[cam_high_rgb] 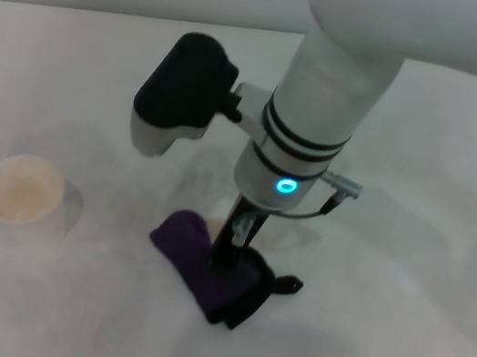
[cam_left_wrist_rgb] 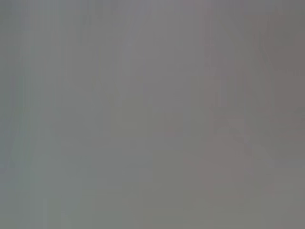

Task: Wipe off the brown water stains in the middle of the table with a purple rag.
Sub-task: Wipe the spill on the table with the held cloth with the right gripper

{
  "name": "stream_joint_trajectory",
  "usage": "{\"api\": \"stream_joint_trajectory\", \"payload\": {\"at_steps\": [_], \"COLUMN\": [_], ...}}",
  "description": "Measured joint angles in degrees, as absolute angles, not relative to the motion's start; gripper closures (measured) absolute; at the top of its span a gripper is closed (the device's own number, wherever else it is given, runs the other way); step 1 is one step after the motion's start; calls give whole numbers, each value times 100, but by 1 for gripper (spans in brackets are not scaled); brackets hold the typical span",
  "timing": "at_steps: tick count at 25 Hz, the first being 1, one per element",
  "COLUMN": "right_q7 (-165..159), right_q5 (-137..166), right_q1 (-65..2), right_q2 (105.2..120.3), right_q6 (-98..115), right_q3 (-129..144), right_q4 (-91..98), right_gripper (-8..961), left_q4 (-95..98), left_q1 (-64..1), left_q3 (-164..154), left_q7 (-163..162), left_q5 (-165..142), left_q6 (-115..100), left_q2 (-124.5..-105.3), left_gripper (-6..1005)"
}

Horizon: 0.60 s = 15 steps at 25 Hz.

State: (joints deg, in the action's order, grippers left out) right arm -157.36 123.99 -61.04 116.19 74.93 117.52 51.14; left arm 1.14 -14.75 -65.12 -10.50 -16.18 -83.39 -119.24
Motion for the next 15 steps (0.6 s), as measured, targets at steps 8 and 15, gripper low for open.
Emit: {"api": "stream_joint_trajectory", "payload": {"at_steps": [8, 15], "right_q7": [-15855, -16116], "right_q5": [12900, 13224], "right_q1": [-6291, -6366], "right_q2": [11619, 11619], "right_q6": [7334, 7060], "right_q3": [11457, 11510], "right_q4": [4506, 4162], "right_gripper": [843, 843], "left_q4": [123, 94], "left_q1": [-1447, -1441], "left_q3": [-6512, -6512], "left_q7": [-1046, -1045], "left_q5": [-1617, -1617], "left_q6": [-8356, -8402], "left_q2": [-11927, -11932], "left_gripper": [106, 106]}}
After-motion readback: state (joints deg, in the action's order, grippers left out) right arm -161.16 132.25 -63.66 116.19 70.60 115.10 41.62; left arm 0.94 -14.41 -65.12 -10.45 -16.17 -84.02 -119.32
